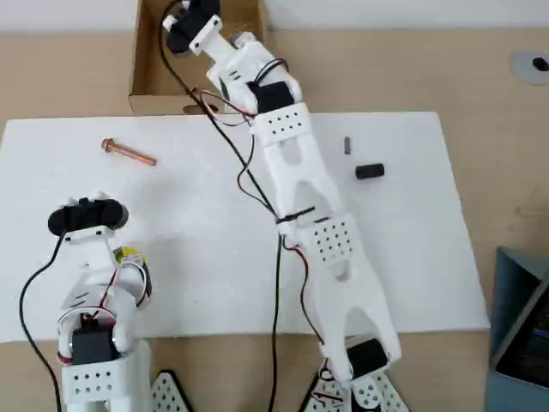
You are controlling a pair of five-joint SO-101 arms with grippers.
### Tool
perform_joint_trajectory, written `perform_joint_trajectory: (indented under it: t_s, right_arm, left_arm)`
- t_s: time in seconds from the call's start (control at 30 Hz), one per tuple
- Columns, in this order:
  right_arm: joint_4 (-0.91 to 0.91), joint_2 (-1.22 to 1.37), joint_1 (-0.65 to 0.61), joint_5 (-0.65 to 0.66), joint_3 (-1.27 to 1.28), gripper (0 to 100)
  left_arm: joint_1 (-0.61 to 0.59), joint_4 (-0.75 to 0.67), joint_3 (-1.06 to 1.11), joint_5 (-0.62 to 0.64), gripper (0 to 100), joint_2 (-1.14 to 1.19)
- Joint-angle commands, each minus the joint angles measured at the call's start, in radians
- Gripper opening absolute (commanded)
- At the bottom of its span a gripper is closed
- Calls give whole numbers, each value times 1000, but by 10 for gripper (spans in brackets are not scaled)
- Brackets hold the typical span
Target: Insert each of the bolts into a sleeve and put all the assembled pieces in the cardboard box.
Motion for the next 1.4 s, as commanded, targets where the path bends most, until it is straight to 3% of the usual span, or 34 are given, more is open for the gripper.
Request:
perform_joint_trajectory:
  t_s: [0.0, 0.2, 0.43, 0.63, 1.0, 1.2, 1.37]
  right_arm:
    - [98, -42, 18, 5, -137, 124]
    - [282, -41, 18, 5, -348, 122]
    - [397, -151, 18, 3, -351, 12]
    - [546, -278, 13, -6, -352, 9]
    - [916, -509, 42, -216, -348, 9]
    - [925, -585, 150, -333, -326, 9]
    - [927, -723, 243, -381, -143, 9]
  left_arm:
    - [-9, -23, -3, -8, 3, -5]
    - [-9, -23, -3, -8, 3, -5]
    - [-9, -23, -3, -8, 3, -5]
    - [-9, -23, -3, -8, 3, -5]
    - [-9, -23, -3, -8, 3, -5]
    - [-9, -23, -3, -9, 3, -5]
    - [-8, -23, -3, -9, 3, -5]
